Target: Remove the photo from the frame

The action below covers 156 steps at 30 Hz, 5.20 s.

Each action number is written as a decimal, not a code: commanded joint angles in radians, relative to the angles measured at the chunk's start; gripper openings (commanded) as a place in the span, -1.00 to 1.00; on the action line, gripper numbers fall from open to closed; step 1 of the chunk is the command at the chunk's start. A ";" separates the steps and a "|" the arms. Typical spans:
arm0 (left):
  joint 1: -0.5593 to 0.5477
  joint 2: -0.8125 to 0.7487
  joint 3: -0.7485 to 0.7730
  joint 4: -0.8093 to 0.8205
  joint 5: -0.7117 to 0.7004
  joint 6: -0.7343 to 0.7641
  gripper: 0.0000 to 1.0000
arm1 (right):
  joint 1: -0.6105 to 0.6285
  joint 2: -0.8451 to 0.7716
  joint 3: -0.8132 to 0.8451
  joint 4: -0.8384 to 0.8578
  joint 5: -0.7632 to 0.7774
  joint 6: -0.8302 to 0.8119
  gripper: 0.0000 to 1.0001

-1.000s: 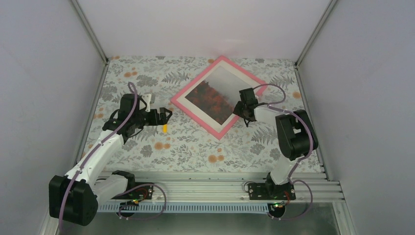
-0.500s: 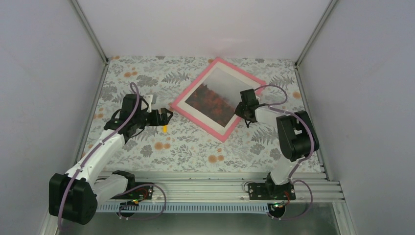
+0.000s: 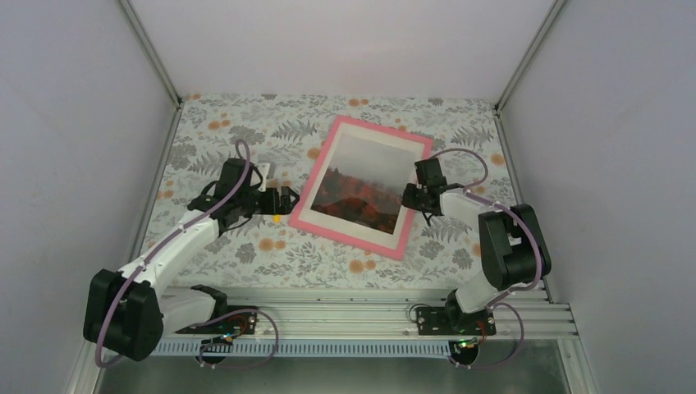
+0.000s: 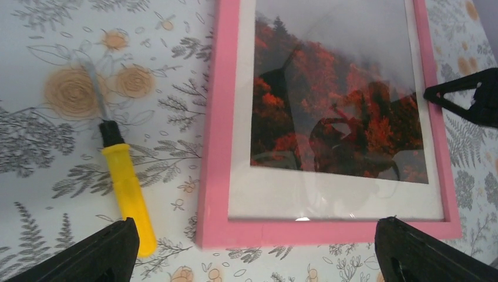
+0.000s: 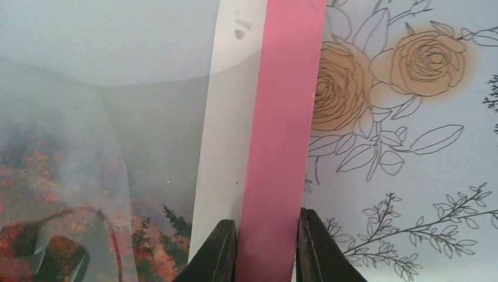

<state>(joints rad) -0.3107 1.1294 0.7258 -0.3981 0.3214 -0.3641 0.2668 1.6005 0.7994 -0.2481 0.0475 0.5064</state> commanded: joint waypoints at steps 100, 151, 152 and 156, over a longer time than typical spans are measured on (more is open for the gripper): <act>-0.291 0.301 0.290 -0.113 -0.636 -0.203 -0.95 | 0.979 -0.165 0.002 -0.008 0.564 -0.455 1.00; -0.125 0.026 0.195 -0.053 -0.435 -0.222 -0.32 | 1.040 0.153 0.050 0.354 1.153 -0.684 -0.92; -0.109 0.000 0.191 -0.054 -0.423 -0.220 -0.29 | 1.040 0.138 0.050 0.355 1.147 -0.688 -0.92; -0.060 -0.092 0.191 -0.069 -0.372 -0.221 -0.09 | 1.035 0.073 0.048 0.373 1.098 -0.704 -0.92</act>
<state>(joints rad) -0.4030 1.1133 0.9234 -0.4786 -0.1001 -0.5709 1.3132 1.7649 0.8364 0.0471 1.1667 -0.2935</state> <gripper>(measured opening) 0.399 0.198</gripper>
